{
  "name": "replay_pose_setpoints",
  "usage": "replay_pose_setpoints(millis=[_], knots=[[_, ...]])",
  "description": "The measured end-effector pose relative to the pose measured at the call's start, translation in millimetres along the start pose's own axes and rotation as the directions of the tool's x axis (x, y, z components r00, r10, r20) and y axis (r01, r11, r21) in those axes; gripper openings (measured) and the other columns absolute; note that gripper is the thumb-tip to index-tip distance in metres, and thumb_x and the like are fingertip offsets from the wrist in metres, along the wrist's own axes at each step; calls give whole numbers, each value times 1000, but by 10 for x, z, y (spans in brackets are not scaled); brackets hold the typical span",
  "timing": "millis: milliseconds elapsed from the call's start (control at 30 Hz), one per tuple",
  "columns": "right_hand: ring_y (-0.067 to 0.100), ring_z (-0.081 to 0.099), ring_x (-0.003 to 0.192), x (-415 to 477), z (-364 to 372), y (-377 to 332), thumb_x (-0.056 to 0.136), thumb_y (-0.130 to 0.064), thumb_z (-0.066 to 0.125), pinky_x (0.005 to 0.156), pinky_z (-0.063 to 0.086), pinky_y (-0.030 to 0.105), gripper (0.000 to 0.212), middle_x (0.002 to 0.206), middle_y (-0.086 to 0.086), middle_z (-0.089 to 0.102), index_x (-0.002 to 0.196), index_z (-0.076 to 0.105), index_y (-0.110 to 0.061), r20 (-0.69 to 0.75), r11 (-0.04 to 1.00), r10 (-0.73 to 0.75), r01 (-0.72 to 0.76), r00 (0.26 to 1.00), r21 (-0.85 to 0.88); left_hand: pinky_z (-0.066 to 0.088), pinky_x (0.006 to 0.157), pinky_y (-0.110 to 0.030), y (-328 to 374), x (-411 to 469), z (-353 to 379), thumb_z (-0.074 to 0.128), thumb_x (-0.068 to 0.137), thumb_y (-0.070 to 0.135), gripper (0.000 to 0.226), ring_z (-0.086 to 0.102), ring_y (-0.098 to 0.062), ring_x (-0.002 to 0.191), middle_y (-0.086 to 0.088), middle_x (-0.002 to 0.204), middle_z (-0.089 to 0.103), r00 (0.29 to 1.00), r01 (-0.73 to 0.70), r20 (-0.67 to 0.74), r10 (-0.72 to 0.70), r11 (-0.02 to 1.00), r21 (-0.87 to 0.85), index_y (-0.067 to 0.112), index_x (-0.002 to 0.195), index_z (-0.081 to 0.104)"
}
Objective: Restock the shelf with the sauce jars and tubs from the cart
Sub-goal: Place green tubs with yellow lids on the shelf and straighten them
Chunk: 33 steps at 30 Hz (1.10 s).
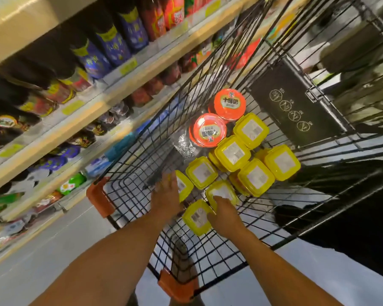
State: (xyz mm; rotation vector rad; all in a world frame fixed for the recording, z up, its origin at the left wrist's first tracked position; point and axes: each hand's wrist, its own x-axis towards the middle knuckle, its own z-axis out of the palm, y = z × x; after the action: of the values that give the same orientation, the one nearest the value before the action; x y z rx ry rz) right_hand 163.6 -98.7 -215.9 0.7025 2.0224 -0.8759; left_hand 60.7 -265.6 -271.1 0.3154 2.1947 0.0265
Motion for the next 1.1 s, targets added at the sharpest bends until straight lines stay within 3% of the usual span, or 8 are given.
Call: replay_pose_setpoints(millis=[200, 400, 500, 600, 667, 833, 933, 1100], knots=[[36, 43, 128, 19, 65, -17, 90, -11, 57, 95, 45, 43, 65, 151, 14, 33, 150, 31, -14, 69, 869, -225, 232, 972, -438, 42, 108, -46, -167, 95, -235, 85, 76, 43, 125, 35, -43, 137, -25, 153, 22, 991, 127, 93, -99, 915, -382, 29, 160, -6], [41, 39, 137, 179, 178, -112, 89, -28, 68, 116, 29, 53, 64, 148, 21, 42, 147, 42, -19, 269, 393, -489, 485, 830, -781, 41, 112, -46, -413, -67, -401, 90, 69, 38, 129, 30, -45, 143, -26, 160, 8, 984, 148, 149, -101, 925, -351, 31, 160, -1], [40, 19, 147, 231, 198, -149, 98, -24, 51, 119, 16, 56, 65, 159, 20, 22, 156, 21, -18, 408, 216, -363, 502, 837, -837, 46, 108, -45, -470, -157, -421, 90, 64, 37, 131, 40, -43, 136, -23, 157, 13, 989, 107, 132, -61, 921, -375, 36, 159, 1], [35, 61, 119, 331, 304, -95, 86, -35, 55, 104, 46, 54, 42, 125, 12, 67, 126, 66, -28, 373, 168, -354, 451, 858, -877, 48, 105, -40, -490, -248, -471, 88, 62, 36, 129, 42, -39, 134, -20, 155, 17, 993, 73, 119, -25, 907, -414, 41, 157, 2], [36, 66, 107, 514, 404, 32, 73, -31, 77, 97, 51, 53, 49, 108, 12, 72, 121, 70, -27, 358, 132, -382, 434, 852, -891, 48, 103, -36, -474, -324, -528, 88, 67, 30, 123, 46, -36, 124, -17, 147, 19, 996, 49, 94, -8, 895, -443, 42, 157, 5], [35, 67, 96, 523, 438, -2, 62, -29, 87, 101, 48, 54, 66, 97, 12, 70, 124, 66, -21, 343, 168, -518, 486, 784, -858, 48, 102, -35, -458, -443, -692, 89, 70, 26, 122, 48, -32, 119, -12, 143, 20, 999, -28, 21, 43, 885, -465, 42, 158, 5], [38, 54, 116, 362, 346, -114, 57, -35, 87, 114, 31, 56, 101, 120, 17, 58, 144, 42, -11, 388, 211, -447, 516, 806, -830, 47, 105, -41, -469, -511, -808, 90, 69, 27, 125, 46, -34, 124, -10, 142, 20, 997, -67, 4, 78, 883, -465, 41, 159, 4], [34, 38, 128, 57, 60, -264, 58, -49, 83, 108, 34, 41, 117, 139, 14, 38, 150, 20, -13, 324, 503, -443, 530, 836, -682, 43, 97, -28, -514, -731, -1043, 88, 73, 38, 124, 47, -29, 123, -11, 142, 21, 990, -136, -36, 134, 885, -445, 39, 158, -1]])
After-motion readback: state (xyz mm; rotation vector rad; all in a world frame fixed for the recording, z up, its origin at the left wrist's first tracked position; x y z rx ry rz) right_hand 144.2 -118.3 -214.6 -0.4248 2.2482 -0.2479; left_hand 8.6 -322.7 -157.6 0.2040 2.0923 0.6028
